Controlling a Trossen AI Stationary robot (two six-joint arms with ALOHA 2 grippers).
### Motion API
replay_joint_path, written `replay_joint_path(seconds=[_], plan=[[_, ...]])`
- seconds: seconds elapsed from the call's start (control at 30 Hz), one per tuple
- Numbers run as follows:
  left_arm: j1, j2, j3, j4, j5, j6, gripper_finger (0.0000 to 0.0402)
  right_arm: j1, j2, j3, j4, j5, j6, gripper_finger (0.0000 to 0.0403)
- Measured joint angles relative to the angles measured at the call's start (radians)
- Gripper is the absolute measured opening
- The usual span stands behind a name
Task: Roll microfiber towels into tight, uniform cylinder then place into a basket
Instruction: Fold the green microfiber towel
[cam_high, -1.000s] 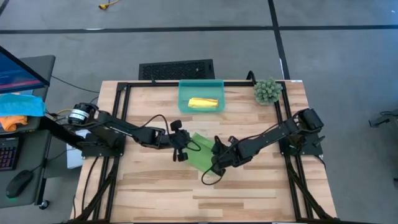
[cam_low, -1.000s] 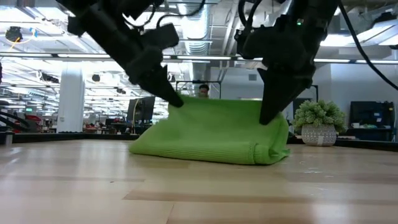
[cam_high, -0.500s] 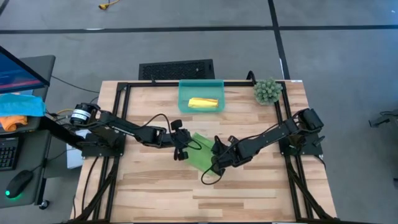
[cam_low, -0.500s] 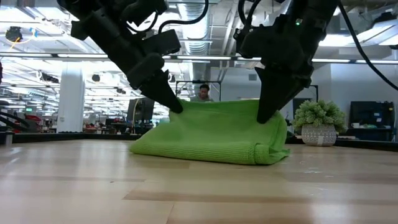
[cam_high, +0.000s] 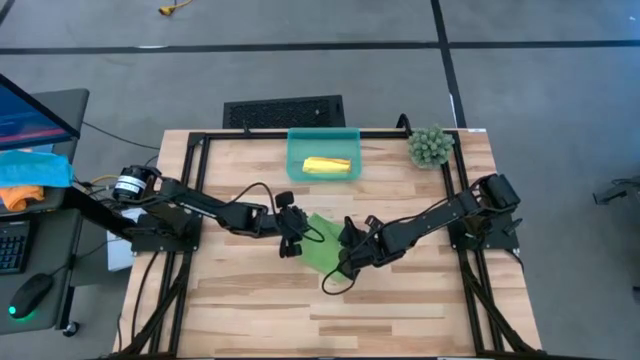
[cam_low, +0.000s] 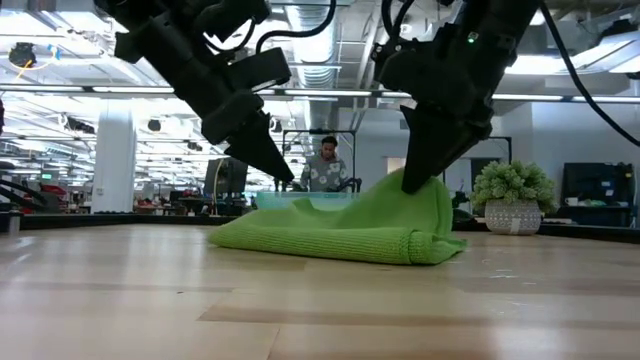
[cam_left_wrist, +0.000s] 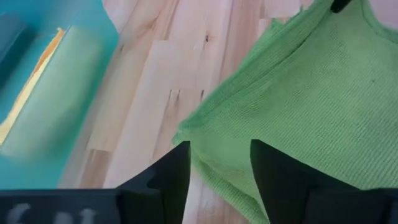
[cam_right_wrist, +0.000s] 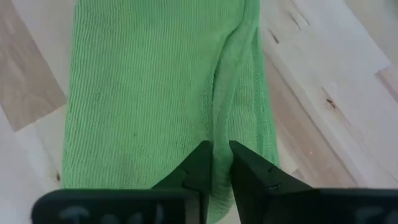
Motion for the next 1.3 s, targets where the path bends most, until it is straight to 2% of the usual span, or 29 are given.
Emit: replay_joint_path(seconds=[0.3, 0.47, 0.77, 0.93, 1.13, 1.3], plan=[[-0.004, 0.000, 0.105, -0.165, -0.010, 0.000, 0.0170, 0.002, 0.000, 0.000, -0.009, 0.003, -0.017, 0.0111], [-0.028, 0.000, 0.099, -0.175, 0.031, 0.058, 0.0169, 0.004, -0.007, 0.000, -0.074, -0.048, -0.033, 0.0113], [-0.052, 0.000, 0.098, -0.175, 0.050, 0.091, 0.0169, 0.030, -0.042, 0.000, -0.120, -0.045, -0.003, 0.0113], [-0.048, 0.000, 0.098, -0.180, 0.110, 0.094, 0.0168, 0.053, -0.041, 0.000, -0.084, -0.046, -0.011, 0.0113], [-0.048, 0.000, 0.098, -0.175, 0.220, 0.120, 0.0168, 0.058, 0.007, 0.000, 0.051, -0.046, -0.138, 0.0113], [-0.048, 0.000, 0.097, -0.173, 0.229, 0.120, 0.0168, 0.046, 0.047, 0.000, 0.111, -0.053, -0.191, 0.0113]])
